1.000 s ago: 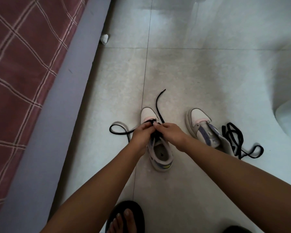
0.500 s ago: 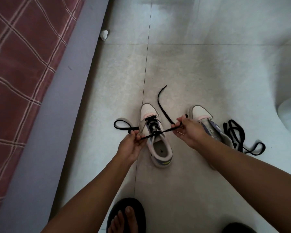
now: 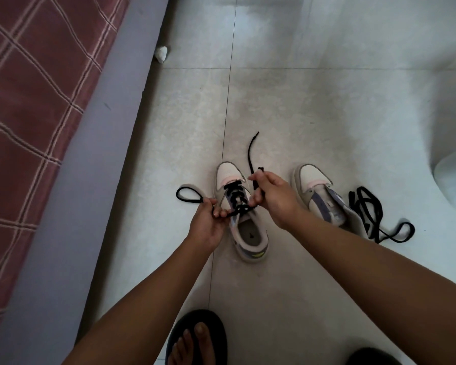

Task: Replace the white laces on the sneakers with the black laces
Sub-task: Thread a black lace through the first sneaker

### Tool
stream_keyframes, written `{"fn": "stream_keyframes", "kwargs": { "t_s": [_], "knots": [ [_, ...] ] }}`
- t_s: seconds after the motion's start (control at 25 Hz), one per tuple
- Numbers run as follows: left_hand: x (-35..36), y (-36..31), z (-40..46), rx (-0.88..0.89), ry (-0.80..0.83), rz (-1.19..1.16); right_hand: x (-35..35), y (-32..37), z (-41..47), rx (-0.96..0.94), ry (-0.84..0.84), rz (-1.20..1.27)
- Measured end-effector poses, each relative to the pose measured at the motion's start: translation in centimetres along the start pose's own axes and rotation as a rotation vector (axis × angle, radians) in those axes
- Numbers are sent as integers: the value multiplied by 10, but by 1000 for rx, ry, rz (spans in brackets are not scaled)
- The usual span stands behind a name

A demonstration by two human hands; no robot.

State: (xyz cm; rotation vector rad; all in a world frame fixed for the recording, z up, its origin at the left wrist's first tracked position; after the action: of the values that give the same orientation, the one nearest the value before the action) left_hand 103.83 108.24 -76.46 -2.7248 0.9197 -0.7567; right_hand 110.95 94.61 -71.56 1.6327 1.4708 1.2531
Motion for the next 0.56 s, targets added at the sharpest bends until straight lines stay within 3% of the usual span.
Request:
{"fn": "stream_keyframes", "kwargs": {
  "t_s": [0.08,0.16,0.28,0.4,0.48,0.56],
  "knots": [
    [0,3,0,-10,-24,108,-5,-8,0,92,-47,68],
    [3,10,-1,-19,-15,252,-8,-13,-3,102,16,-100],
    [15,0,-9,86,-2,512,8,-10,-8,-65,354,-706],
    [41,-37,-28,407,-43,868,26,-20,-18,-116,628,-1056],
    [67,-36,-42,502,58,1126,29,-20,-18,-105,627,-1067],
    [77,-18,-46,475,139,1392,23,-19,-14,-12,540,-946]
  ]
}}
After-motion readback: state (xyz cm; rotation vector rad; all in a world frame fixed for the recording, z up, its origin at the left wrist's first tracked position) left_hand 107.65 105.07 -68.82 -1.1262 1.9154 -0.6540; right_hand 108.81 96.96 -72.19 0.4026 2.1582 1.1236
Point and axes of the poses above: each hand's wrist, its own z-axis towards the middle knuckle, its own x-axis out of the palm, y = z × x, the point moved 9 cm from there along z, towards the middle knuckle, and after that the axes turned 13 degrees about -x, right-handed, at the moved point
